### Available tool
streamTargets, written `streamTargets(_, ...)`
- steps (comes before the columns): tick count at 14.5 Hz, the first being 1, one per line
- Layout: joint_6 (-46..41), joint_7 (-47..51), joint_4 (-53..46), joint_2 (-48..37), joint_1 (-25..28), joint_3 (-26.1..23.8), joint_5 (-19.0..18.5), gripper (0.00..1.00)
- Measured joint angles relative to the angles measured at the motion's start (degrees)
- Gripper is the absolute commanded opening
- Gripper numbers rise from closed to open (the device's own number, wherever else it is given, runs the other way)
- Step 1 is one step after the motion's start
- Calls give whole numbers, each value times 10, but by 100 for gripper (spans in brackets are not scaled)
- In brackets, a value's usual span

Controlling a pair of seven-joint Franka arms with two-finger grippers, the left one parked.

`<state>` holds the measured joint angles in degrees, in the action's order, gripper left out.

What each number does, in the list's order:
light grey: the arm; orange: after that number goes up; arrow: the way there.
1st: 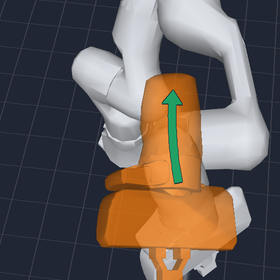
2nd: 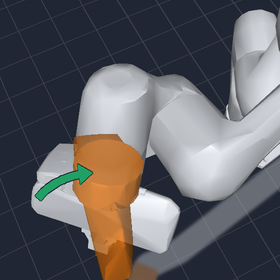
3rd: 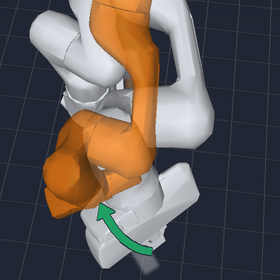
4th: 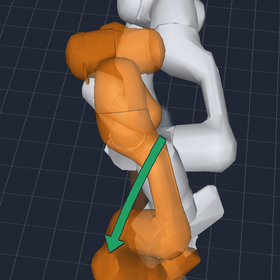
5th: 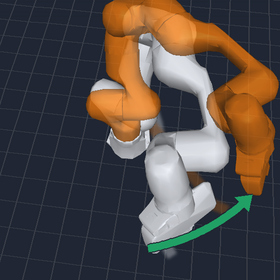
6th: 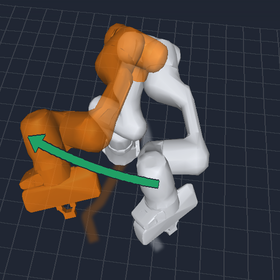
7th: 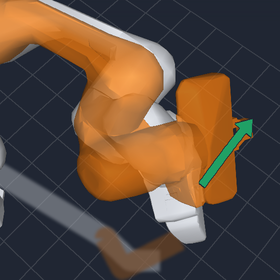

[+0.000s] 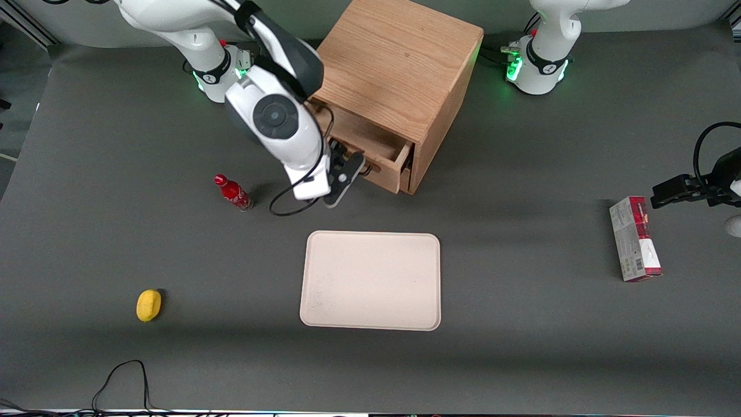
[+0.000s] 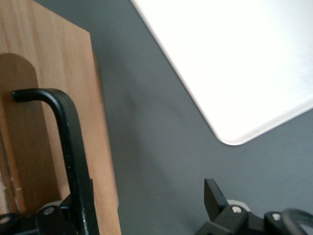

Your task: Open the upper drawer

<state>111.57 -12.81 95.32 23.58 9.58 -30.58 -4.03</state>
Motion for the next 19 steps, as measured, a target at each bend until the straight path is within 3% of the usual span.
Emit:
streamTargets(6, 1, -103, -83, 43, -7, 101, -1, 100)
streamTargets(12, -10, -109, -142, 73, -8, 108, -1, 100)
streamTargets(16, -87, -107, -205, 70, -8, 108, -1, 100)
streamTargets(19, -115, -27, -248, 52, -12, 122, -1, 100)
